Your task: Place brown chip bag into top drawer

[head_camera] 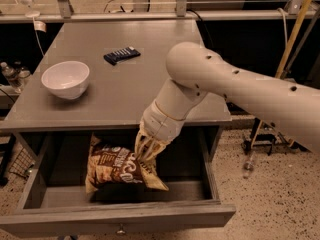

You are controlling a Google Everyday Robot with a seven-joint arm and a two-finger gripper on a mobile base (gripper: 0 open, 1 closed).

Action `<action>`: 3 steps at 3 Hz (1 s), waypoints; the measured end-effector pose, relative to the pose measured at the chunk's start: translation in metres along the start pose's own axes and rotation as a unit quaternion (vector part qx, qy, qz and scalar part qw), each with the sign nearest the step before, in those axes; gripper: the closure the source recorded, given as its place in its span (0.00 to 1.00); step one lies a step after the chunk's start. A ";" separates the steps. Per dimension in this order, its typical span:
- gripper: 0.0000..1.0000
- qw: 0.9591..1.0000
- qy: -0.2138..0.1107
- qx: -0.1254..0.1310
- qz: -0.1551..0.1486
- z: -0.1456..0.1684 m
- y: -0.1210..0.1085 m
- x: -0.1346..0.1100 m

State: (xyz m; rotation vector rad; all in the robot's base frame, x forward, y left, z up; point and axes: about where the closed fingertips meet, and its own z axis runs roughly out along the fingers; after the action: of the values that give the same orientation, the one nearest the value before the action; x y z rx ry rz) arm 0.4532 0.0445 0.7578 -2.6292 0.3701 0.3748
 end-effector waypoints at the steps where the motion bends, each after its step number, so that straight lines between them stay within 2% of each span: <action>1: 0.85 1.000 -0.001 0.000 0.000 0.002 0.001 0.000; 2: 0.54 1.000 -0.002 -0.001 -0.001 0.004 0.001 -0.001; 3: 0.30 1.000 -0.003 -0.002 -0.002 0.004 0.000 -0.001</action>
Offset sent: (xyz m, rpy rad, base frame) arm -0.0003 0.0002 -0.0021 0.0011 0.0013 0.0009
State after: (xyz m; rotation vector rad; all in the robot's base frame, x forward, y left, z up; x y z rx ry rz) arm 0.4512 0.0464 0.7542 -2.6310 0.3634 0.3824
